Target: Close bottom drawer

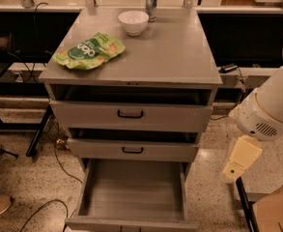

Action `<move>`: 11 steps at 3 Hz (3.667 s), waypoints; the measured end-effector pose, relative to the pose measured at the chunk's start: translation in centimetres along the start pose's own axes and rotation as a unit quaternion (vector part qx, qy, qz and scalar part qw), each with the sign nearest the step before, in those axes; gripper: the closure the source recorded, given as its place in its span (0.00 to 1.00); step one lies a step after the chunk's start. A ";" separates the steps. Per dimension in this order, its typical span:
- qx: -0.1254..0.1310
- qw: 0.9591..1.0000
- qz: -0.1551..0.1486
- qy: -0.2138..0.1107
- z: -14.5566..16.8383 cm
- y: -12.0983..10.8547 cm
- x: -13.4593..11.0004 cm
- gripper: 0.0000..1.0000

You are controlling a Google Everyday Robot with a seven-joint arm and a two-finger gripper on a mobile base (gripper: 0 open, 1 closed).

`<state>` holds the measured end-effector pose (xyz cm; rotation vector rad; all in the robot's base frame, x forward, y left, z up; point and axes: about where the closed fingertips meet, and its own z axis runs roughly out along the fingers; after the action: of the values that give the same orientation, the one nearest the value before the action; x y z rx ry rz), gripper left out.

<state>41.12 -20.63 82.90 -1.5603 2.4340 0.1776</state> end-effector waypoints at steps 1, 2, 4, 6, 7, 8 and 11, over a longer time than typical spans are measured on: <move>-0.001 1.000 0.000 0.001 0.0 0.0 0.0 0.00; -0.018 1.000 0.013 -0.015 1.9 -0.1 0.0 0.00; -0.104 0.990 0.084 -0.055 17.4 1.1 1.2 0.00; -0.120 0.979 0.139 -0.091 27.7 2.2 1.6 0.00; -0.121 0.978 0.143 -0.088 28.3 2.3 1.9 0.00; -0.135 0.974 0.173 -0.059 33.9 3.5 4.7 0.00; -0.168 0.939 0.300 -0.014 50.2 8.5 14.9 0.19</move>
Offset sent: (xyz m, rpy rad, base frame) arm 0.0065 -0.0033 -0.0129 0.0522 0.0135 -0.0177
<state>34.47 -18.47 30.36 -0.8432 2.8930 0.7482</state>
